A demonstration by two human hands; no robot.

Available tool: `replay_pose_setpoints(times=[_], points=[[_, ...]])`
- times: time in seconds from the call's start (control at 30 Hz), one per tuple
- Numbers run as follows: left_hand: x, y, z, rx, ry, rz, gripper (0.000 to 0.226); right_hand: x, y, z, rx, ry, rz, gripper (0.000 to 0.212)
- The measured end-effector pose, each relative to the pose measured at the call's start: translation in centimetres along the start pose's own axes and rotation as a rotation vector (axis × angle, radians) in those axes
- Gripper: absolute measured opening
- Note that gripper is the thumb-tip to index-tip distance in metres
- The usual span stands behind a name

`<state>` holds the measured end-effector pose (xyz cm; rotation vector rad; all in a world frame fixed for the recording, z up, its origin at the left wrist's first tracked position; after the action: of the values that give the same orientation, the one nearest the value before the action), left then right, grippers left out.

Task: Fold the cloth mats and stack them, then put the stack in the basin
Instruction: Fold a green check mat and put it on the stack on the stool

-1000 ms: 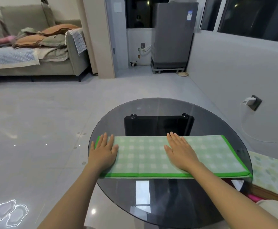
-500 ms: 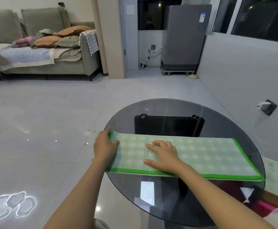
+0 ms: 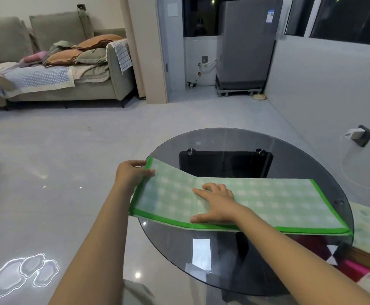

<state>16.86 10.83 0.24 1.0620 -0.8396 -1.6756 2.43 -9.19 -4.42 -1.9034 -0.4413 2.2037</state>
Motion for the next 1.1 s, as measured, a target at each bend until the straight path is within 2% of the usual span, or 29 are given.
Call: replay_pose_setpoints(times=[0.17, 0.27, 0.37, 0.5, 0.6, 0.7, 0.87, 1.1], points=[[1.1, 2.2, 1.2, -0.060, -0.262, 0.058, 0.015, 0.0, 0.3, 0.9, -0.051, 0.051, -0.084, 0.092], [2.9, 3.0, 1.7, -0.109, -0.390, 0.090, 0.022, -0.9, 1.5, 2.5, -0.039, 0.152, -0.354, 0.085], [5.6, 4.2, 2.7, -0.108, -0.445, 0.146, 0.023, -2.8, 3.4, 4.5, 0.016, 0.316, -0.539, 0.069], [10.1, 5.4, 5.0, -0.053, -0.478, 0.194, 0.018, -5.5, 6.1, 7.2, 0.070, 0.431, -0.686, 0.040], [13.5, 5.2, 6.4, -0.038, -0.501, 0.188, 0.016, -6.3, 8.1, 8.9, 0.117, 0.481, -0.815, 0.028], [16.4, 4.6, 7.4, -0.031, -0.494, 0.172, 0.017, -6.2, 9.4, 10.1, 0.171, 0.502, -0.898, 0.028], [20.3, 2.4, 7.5, -0.033, -0.415, 0.085, 0.023, -5.6, 9.9, 10.5, 0.217, 0.429, -0.931, 0.023], [23.6, -0.4, 7.1, -0.026, -0.380, -0.043, 0.027, -5.0, 10.0, 10.7, 0.263, 0.333, -0.800, 0.031]])
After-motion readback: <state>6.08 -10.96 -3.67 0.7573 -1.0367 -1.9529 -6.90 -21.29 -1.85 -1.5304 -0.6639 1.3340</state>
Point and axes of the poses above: each hand's wrist, its own z-axis away from the middle knuckle, its own x-axis out of the palm, y = z × x, the point moved 4 cm from there along -z, towards the middle knuckle, and after that the axes turned 12 degrees about -x, right-handed, at the moved point
